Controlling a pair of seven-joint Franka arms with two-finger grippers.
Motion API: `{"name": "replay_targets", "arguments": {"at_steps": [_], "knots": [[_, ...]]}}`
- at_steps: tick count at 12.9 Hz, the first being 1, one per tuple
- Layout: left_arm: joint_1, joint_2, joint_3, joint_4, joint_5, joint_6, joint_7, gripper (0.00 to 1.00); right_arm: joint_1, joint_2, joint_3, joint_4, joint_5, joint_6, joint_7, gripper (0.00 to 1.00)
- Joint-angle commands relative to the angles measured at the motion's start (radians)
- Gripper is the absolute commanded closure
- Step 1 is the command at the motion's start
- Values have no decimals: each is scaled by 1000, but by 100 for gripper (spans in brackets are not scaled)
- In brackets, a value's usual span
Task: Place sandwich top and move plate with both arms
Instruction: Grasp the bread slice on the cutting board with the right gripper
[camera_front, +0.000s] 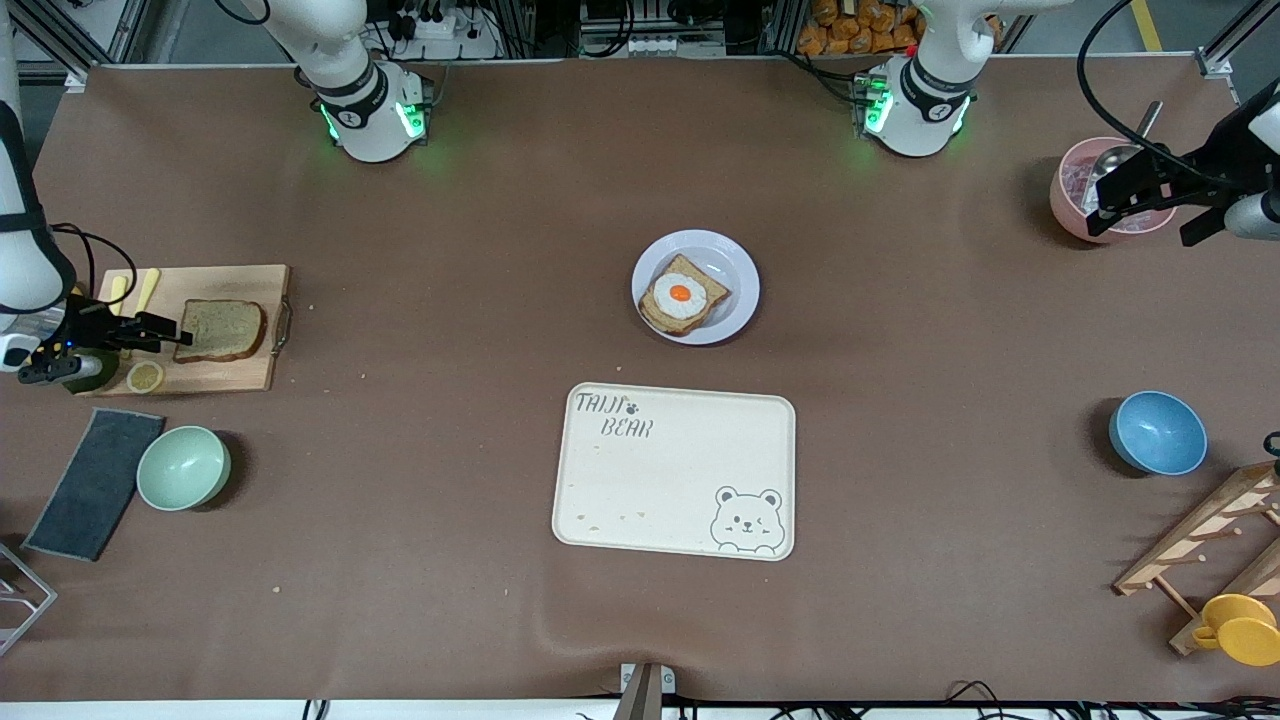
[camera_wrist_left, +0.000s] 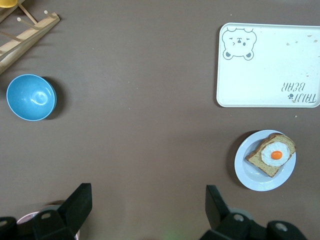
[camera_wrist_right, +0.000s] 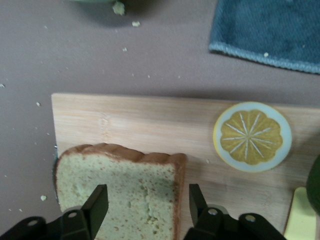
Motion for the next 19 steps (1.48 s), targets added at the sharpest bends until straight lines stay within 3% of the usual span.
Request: {"name": "replay_targets", "arguments": {"at_steps": [1,6,8,13,19], "knots": [[10,-2,-7,-4,-20,5,-12,0,-42,26,17,9,23,4,-51,28],[11,0,-6,-2,-20,7,-12,0,-65,32,18,-30,25,6,-64,69],[10,0,-6,-4,-20,7,-12,0,-65,33,18,-30,25,4,-74,100],[10,1,-6,-4,-16,14,-12,0,-19,10,34,4,25,-80,-76,100],[12,1,-6,-4,-13,14,-12,0,119,-12,35,182,26,-450,63,100]]}}
